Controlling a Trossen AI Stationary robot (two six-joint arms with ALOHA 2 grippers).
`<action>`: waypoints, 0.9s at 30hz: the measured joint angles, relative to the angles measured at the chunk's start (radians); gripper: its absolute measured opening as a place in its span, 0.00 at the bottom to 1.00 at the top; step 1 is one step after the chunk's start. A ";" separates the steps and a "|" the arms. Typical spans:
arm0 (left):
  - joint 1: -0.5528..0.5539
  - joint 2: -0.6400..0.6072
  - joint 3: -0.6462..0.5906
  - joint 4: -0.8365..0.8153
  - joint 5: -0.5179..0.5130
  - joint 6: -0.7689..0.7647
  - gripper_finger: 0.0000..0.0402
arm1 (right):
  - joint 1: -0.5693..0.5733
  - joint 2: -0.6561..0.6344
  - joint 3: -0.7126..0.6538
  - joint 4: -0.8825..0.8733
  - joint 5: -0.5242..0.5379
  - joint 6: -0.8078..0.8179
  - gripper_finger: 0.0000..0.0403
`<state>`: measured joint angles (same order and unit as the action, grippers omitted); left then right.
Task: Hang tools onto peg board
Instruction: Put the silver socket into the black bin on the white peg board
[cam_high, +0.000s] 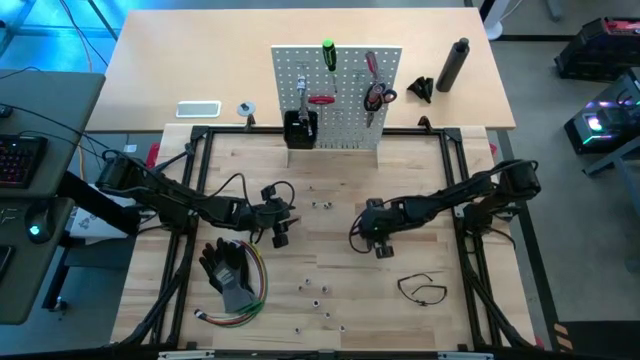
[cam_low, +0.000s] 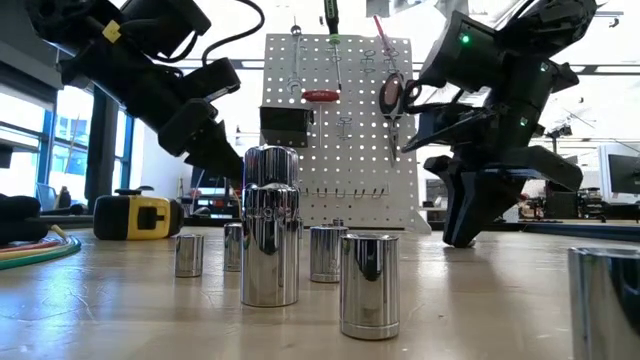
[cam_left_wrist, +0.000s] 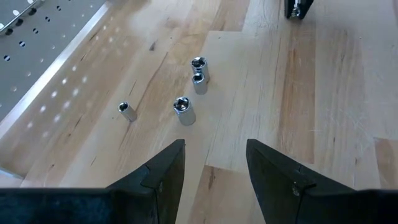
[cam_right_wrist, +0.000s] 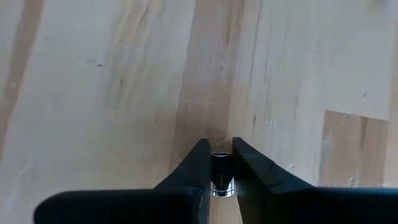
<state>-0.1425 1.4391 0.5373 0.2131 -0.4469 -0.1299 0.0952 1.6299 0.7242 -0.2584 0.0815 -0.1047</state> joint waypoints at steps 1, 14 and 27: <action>0.000 0.000 0.000 0.000 0.000 0.000 0.41 | 0.000 0.000 0.000 0.003 0.006 0.000 0.09; 0.000 0.000 0.000 0.023 0.000 0.001 0.41 | -0.002 0.002 0.010 0.120 0.022 -0.027 0.09; 0.000 0.029 0.002 0.203 0.050 0.011 0.41 | -0.011 -0.091 0.012 0.351 -0.022 -0.063 0.09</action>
<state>-0.1425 1.4677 0.5388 0.4158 -0.3966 -0.1192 0.0841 1.5389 0.7367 0.0922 0.0593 -0.1679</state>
